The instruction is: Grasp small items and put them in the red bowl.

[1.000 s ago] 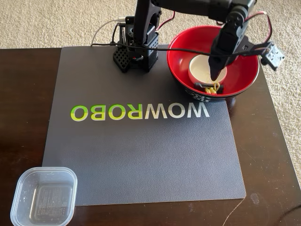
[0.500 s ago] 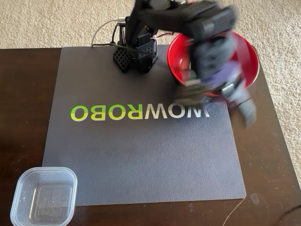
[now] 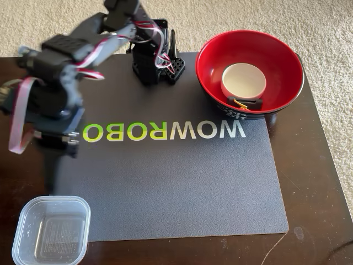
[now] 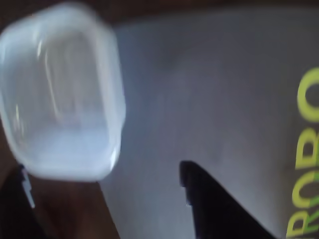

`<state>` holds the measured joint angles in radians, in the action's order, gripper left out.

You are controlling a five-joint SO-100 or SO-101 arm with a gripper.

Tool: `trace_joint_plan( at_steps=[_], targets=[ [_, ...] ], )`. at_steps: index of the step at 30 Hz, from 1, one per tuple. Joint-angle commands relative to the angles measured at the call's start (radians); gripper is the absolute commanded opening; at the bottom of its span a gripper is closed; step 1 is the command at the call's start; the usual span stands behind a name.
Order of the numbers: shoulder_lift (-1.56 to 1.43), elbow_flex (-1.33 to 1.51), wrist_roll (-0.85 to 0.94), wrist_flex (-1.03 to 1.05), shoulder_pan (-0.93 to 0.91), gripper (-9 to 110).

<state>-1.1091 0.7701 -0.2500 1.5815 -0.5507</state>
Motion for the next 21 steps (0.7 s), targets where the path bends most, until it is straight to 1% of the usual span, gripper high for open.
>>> trace_joint_plan(
  at_steps=[1,5,8,13,21],
  targets=[
    [0.067,-0.098,-0.031,-0.032,-0.049,42],
    [0.295,-0.348,-0.025,-0.021,-0.089,41],
    [0.419,-0.503,-0.046,-0.014,-0.066,41],
    [0.528,-0.555,-0.067,-0.014,0.0,39],
    [0.606,-0.574,-0.064,-0.005,0.066,36]
  ],
)
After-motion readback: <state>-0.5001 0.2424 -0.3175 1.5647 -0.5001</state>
